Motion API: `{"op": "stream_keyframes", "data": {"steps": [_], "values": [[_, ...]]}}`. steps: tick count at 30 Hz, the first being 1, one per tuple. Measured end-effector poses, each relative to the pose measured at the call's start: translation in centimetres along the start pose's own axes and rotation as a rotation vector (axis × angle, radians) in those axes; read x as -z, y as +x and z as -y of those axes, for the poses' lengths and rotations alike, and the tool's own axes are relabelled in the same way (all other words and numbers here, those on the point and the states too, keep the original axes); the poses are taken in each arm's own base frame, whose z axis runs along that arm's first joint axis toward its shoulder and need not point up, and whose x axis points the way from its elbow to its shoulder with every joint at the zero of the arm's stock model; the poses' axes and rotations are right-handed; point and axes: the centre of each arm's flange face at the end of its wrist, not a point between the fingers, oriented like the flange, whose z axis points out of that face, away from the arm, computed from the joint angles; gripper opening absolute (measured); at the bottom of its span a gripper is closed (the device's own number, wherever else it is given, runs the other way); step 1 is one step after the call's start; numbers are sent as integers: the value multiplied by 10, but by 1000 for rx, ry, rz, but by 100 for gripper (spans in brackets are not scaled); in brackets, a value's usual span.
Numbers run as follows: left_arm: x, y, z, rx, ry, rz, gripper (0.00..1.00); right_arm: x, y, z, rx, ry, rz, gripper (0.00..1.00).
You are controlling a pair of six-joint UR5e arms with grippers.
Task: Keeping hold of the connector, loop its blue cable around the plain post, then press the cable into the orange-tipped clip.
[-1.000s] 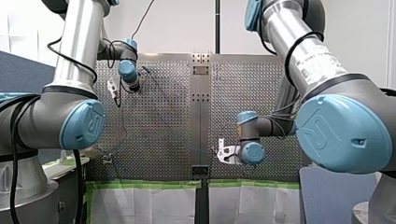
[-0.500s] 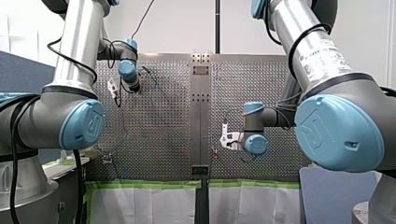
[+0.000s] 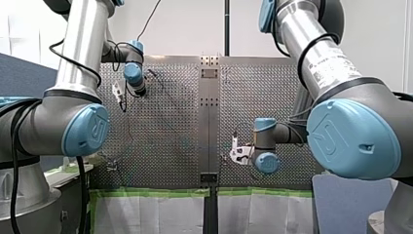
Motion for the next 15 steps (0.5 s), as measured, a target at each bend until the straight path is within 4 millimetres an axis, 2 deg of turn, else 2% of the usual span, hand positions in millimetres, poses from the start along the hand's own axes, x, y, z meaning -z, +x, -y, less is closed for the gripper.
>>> {"op": "stream_keyframes", "data": {"steps": [8, 15], "values": [[0, 13, -5, 35, 14, -2, 100, 4, -24, -2, -5, 1, 18, 0], [0, 13, -6, 43, 18, 1, 100, 3, -29, -1, -6, 9, 18, 0]]}}
